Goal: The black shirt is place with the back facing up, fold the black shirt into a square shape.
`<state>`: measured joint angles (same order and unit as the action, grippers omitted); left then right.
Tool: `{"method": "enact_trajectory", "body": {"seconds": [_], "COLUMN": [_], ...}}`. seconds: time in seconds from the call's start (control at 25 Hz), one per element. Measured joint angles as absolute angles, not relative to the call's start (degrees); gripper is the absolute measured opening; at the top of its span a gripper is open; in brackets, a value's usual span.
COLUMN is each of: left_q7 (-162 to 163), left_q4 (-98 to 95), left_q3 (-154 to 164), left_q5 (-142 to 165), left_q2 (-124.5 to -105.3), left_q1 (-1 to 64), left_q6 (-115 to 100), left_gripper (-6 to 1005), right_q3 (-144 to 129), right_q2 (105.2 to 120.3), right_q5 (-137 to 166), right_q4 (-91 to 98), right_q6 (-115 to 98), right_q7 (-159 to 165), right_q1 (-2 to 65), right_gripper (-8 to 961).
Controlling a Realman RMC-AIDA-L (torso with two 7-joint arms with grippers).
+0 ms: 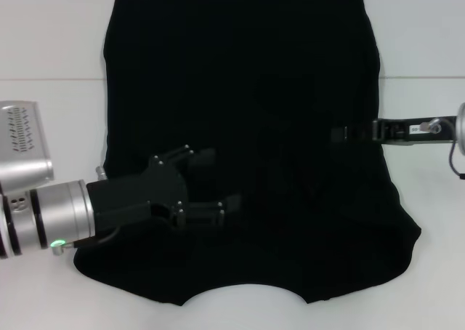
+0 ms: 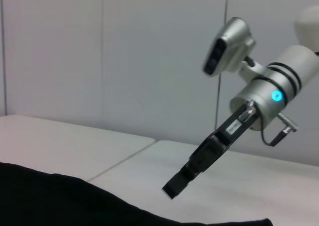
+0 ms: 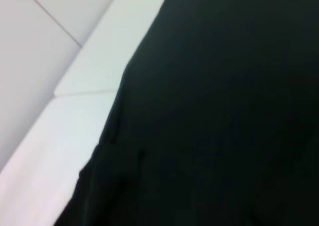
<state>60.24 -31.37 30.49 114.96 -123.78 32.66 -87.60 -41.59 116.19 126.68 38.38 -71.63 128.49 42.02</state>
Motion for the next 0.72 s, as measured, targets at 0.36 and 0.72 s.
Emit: {"method": "enact_trajectory", "body": {"seconds": [0.36,0.72], "left_q7": [77.35,98.29], "left_q4": [-35.82,-49.07], "left_q3": [28.77,23.82], "left_q5": [115.53,124.25], "left_q2": [-122.36,-121.1], "left_q1": [30.08,24.96], "left_q6": [-88.85,-89.54], "left_gripper": [948,948], "right_q3": [-41.48,-41.48], "right_q2": [115.67,116.34], "right_q5": [118.07,114.78], "right_q4": [38.58,36.58], "right_q6": [-74.76,-75.79], "right_q7": [122.36,117.24], "right_q1": [37.07,35.51], "right_gripper": [585,789]}}
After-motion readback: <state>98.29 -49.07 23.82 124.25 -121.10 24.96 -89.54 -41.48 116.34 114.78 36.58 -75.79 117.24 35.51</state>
